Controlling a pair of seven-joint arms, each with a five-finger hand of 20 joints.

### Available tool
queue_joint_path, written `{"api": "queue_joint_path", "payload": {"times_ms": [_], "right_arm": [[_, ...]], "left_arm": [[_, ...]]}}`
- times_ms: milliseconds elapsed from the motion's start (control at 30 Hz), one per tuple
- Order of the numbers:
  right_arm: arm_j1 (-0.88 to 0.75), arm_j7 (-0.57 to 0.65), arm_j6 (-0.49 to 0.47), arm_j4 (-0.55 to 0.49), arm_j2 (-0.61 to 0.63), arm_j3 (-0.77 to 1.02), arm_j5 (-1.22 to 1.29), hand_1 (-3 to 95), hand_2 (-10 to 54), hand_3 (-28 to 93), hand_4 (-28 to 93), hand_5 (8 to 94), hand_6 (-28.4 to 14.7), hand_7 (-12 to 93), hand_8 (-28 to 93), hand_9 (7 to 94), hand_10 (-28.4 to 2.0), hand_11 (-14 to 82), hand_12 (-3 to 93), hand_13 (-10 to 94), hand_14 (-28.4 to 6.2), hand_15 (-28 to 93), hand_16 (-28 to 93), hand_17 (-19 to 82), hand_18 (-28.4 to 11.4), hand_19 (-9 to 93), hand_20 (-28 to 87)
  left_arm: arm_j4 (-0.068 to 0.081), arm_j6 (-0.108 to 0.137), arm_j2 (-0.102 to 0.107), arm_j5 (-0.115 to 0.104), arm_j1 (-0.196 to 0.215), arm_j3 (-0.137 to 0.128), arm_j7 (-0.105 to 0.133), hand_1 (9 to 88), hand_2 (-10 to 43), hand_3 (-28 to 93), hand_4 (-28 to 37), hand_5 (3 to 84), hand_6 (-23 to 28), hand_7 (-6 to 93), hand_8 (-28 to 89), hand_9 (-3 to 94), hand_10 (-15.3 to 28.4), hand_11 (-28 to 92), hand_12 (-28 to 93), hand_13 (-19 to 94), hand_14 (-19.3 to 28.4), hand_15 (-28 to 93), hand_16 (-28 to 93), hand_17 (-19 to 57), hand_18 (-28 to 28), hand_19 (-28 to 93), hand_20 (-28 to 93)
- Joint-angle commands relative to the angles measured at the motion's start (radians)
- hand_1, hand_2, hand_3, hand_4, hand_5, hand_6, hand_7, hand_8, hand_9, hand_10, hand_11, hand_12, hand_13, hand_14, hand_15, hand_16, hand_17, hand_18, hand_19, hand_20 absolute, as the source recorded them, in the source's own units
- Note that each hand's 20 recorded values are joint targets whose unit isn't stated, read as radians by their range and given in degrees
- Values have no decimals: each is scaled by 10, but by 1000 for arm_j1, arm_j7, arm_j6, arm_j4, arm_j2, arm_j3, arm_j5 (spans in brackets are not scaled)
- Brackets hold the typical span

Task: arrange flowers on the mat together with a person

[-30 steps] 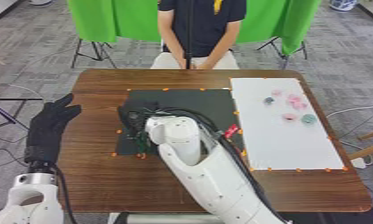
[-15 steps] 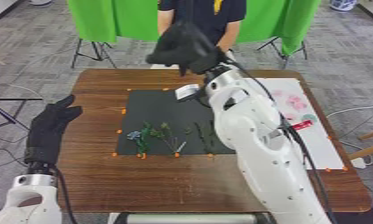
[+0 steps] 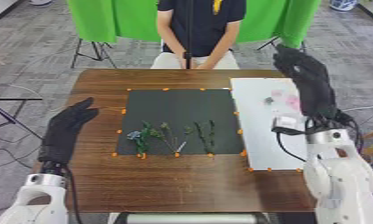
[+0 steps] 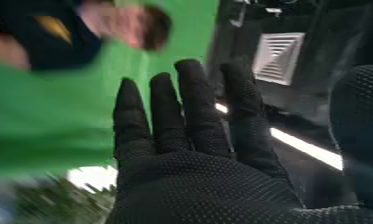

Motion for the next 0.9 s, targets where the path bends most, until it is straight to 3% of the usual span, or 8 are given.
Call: {"api": "queue_joint_path", "payload": {"times_ms": [33,133,633,900], "right_arm": [[-341,-62,22,-71,-141,2,210,102,9,811,-173,419,-6,114,-94,445,-154,49,113,317,-123,83,131,189,-144,62,268],[-360,-83,24,-87,-141,5,186,93,7,815,-175,412,-5,115,-93,436,-150,47,112,309,-116,83,121,187,-144,56,267],[-372,-88,43,-90,-178,6,186,89,8,825,-179,400,-4,125,-99,435,-149,49,112,310,-110,98,94,191,-139,47,273],[-373,-95,48,-90,-174,2,197,97,-6,824,-178,404,-7,131,-100,440,-150,50,114,316,-111,106,91,195,-140,51,277]], "left_arm": [[-41,-27,-16,19,16,-11,-18,216,85,622,-283,474,29,110,-62,452,140,200,156,323,163,122,44,30,112,52,147],[-46,-30,-15,19,19,-15,-17,215,81,623,-283,474,33,106,-60,451,140,199,157,324,162,120,47,28,112,52,147],[-41,-22,-21,12,16,-17,-29,218,78,616,-283,472,39,101,-56,450,140,197,160,324,164,121,53,25,115,54,147],[-48,-34,-35,13,23,-32,-35,218,74,619,-283,471,39,102,-55,449,140,196,160,323,167,128,55,23,117,56,148]]}}
